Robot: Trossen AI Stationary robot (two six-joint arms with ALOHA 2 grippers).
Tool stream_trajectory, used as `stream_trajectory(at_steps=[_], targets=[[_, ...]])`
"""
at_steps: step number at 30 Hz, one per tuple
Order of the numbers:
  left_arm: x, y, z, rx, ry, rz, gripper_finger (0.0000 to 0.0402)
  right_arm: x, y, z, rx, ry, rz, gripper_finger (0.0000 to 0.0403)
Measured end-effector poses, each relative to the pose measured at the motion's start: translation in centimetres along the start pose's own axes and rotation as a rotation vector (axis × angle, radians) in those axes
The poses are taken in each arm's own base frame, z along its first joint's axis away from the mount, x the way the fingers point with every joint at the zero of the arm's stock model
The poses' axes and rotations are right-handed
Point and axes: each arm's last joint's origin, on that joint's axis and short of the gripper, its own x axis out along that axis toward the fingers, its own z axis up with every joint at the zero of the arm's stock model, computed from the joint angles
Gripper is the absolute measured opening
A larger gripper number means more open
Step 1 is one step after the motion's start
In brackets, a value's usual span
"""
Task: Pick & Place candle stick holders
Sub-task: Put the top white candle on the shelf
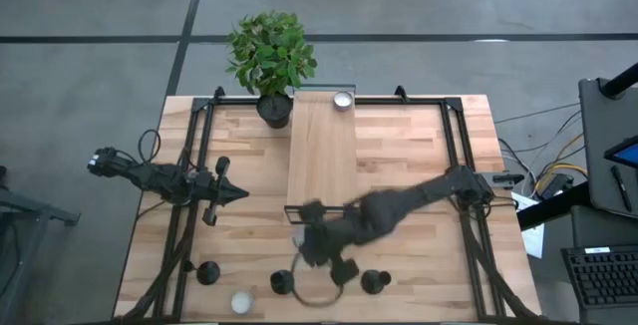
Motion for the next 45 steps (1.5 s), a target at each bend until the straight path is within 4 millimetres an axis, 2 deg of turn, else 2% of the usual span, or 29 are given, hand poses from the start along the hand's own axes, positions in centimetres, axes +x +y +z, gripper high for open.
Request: stream_trajectory(at_steps=[7, 17, 20, 24, 27, 31, 34, 45], targets=[[0.0, 0.0, 0.0, 0.0, 0.0, 0.0, 0.0, -3.2, -7.9, -2.1, 0.14, 0.0, -0.083, 0.0008], [0.0, 0.0, 0.0, 0.0, 0.0, 0.0, 0.0, -5.1, -18.7, -6.8, 0.284, 0.031, -0.196, 0.0008], [0.0, 0.0, 0.0, 0.0, 0.001, 0.0, 0.0, -5.6, -21.4, -8.6, 0.35, 0.039, -0.223, 0.0008], [0.0, 0.0, 0.0, 0.0, 0.001, 0.0, 0.0, -6.6, -24.6, -10.8, 0.463, -0.009, -0.176, 0.0008], [0.0, 0.0, 0.0, 0.0, 0.001, 0.0, 0.0, -7.1, -26.9, -12.3, 0.55, -0.033, -0.218, 0.0008], [0.0, 0.0, 0.0, 0.0, 0.001, 0.0, 0.0, -7.4, -29.2, -14.0, 0.696, -0.056, -0.262, 0.0008], [0.0, 0.0, 0.0, 0.0, 0.001, 0.0, 0.0, -6.7, -30.2, -15.0, 0.792, -0.045, -0.264, 0.0008], [0.0, 0.0, 0.0, 0.0, 0.001, 0.0, 0.0, -3.5, -31.4, -16.0, 0.897, -0.017, -0.257, 0.0008]])
